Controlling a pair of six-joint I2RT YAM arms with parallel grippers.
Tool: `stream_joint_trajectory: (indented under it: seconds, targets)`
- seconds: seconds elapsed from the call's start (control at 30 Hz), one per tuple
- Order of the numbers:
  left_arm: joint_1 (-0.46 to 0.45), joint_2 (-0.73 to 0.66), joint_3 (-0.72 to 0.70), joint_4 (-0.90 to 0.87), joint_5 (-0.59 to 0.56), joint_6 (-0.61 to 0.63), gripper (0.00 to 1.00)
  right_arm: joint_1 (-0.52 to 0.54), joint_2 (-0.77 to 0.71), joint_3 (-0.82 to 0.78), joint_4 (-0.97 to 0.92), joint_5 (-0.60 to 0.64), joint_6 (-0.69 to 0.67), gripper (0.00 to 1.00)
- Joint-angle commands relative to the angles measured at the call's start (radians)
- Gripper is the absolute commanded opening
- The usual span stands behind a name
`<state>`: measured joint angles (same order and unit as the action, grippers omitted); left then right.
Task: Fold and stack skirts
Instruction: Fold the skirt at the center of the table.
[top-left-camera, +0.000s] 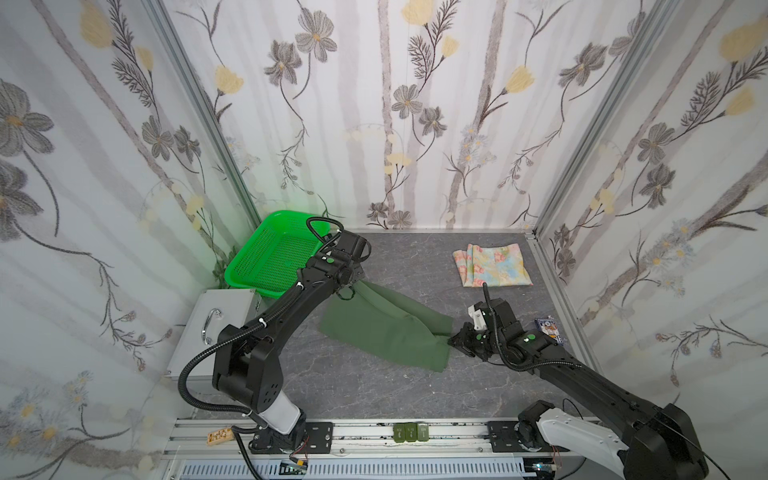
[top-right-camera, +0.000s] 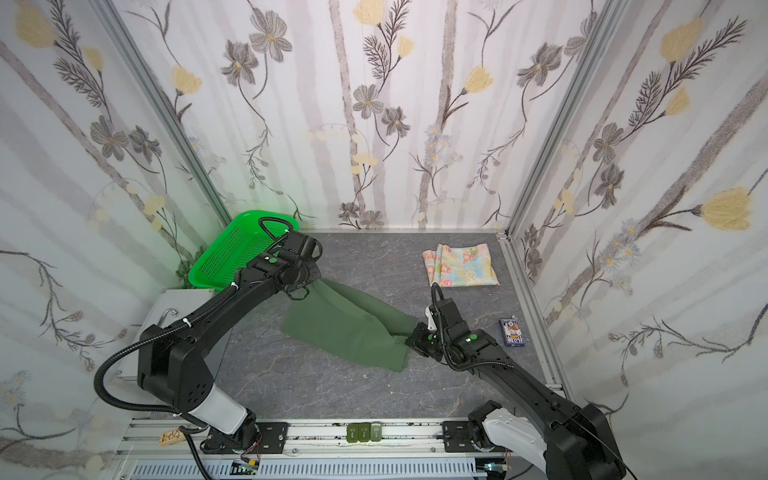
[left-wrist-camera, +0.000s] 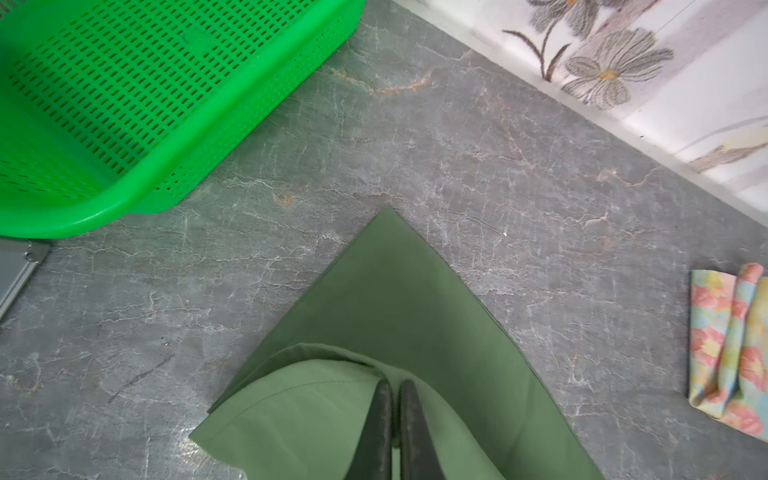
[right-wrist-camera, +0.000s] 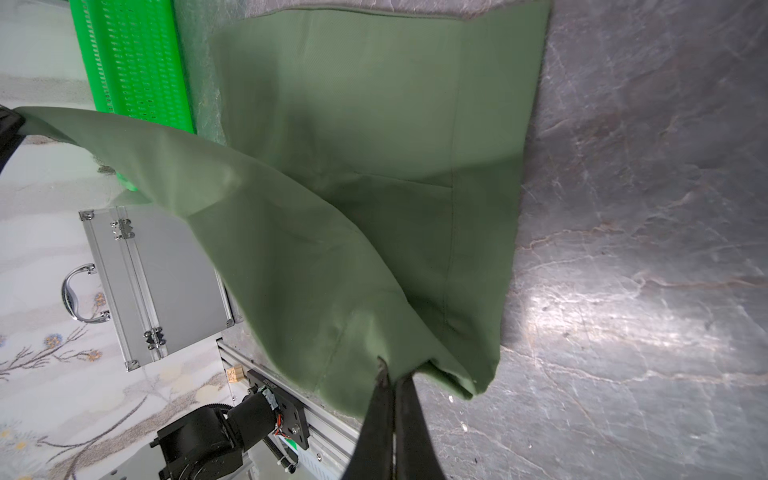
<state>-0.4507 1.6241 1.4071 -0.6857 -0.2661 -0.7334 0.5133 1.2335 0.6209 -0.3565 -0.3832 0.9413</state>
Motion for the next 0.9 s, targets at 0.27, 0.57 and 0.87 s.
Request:
stream_joint_trajectory:
  seconds: [0.27, 0.57, 0.87]
  targets:
    - [0.038, 0.196, 0.117, 0.091, -0.043, 0.029, 0.0, -0.128, 0.192, 0.088, 0.074, -0.106, -0.121, 0.0]
    - [0.077, 0.31, 0.162, 0.117, -0.024, 0.032, 0.0, -0.169, 0.338, 0.206, 0.073, -0.123, -0.162, 0.0]
    - [0.108, 0.437, 0.233, 0.132, -0.009, 0.031, 0.0, -0.187, 0.509, 0.307, 0.057, -0.148, -0.197, 0.0]
